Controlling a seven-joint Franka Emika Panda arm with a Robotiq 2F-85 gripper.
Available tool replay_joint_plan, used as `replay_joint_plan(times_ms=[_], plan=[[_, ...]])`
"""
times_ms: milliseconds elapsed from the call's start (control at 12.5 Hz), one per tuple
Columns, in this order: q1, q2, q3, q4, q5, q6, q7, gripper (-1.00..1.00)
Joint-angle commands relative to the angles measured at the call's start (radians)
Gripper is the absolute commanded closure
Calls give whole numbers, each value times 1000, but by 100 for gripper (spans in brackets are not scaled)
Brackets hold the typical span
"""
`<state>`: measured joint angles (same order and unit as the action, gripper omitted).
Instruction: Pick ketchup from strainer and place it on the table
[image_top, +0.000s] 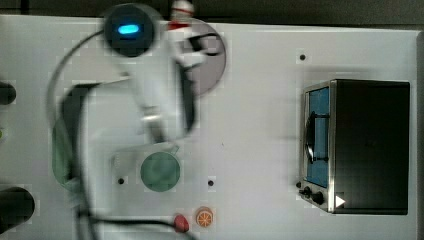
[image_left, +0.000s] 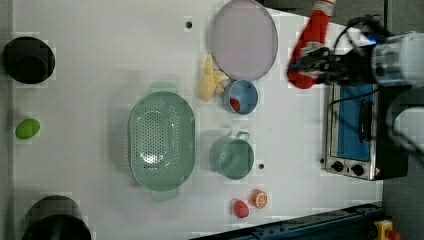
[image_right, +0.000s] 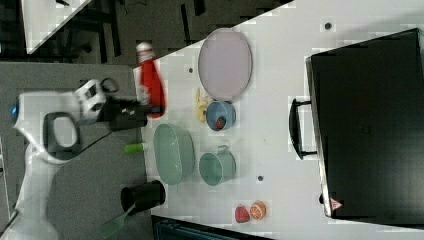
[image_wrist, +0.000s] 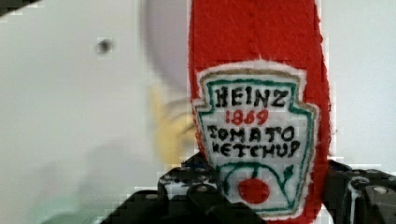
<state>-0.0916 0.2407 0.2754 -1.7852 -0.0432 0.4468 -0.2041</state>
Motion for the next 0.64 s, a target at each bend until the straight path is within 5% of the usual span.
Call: replay_joint_plan(times_ms=[80,640], plan=[[-55,10,-132,-22,-4,-17,-223,-21],[-58,14,-261,-289,-4,164,-297,-21]])
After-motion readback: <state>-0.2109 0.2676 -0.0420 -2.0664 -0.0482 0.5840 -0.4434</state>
